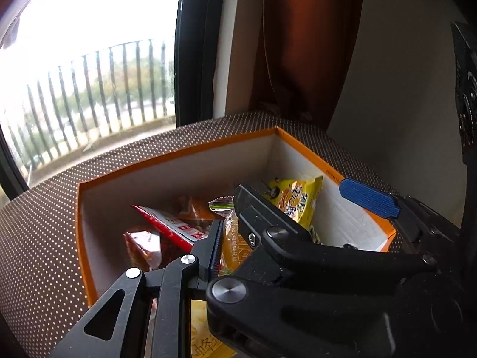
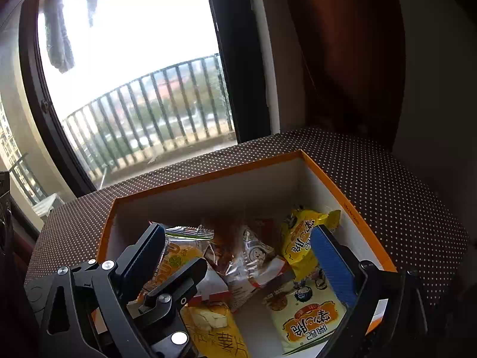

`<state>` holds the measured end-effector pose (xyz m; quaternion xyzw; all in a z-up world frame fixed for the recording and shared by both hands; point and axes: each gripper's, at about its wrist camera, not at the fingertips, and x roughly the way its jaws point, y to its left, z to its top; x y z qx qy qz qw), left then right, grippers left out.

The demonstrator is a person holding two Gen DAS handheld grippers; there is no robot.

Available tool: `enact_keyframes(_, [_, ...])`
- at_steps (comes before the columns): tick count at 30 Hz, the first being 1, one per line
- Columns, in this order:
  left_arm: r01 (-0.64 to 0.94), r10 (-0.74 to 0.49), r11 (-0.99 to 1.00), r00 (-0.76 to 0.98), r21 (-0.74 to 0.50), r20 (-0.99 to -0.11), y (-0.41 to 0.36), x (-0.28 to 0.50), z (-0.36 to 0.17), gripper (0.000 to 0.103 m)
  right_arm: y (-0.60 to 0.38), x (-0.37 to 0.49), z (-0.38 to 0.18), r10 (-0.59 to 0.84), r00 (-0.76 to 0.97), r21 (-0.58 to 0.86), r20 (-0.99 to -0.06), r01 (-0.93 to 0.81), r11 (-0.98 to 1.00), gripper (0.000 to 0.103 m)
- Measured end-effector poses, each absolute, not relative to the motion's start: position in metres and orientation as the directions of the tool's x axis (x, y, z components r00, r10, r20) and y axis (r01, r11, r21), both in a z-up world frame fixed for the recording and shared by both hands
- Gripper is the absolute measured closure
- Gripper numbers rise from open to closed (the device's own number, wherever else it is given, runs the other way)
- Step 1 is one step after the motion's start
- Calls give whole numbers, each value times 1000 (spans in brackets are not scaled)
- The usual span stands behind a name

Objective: Organize snacks

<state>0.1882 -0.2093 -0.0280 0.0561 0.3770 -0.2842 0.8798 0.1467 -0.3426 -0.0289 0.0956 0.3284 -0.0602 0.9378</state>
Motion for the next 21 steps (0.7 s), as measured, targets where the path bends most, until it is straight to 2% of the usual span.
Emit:
enact_keyframes(3, [536,-435,838,548,-99,-714,-218,194,-34,69,-350,148,-37,-64,760,140,-646,200,970,4])
enact_keyframes(6, [533,-413,842,536,-84,-736,-222,199,-40,54,-357,148,-45,-78,748,137,-659,221,966,4])
enact_keyframes(8, [531,-399,844,525,-78,-751,-224,201,-44,35,-359,149,-50,-80,739,140,-669,231,963,4])
enact_keyframes(11, [523,-385,850,542,-59,-747,-226,198,-46,31,-362,151,-55,-84,728,137,-681,239,961,4])
enact_keyframes(14, [491,-344,871,580,-20,-738,-220,190,-45,20,-362,150,-57,-85,726,134,-682,239,962,4])
enact_keyframes(21, [461,-318,887,634,14,-705,-201,173,-40,17,-347,143,-55,-82,732,117,-676,216,969,4])
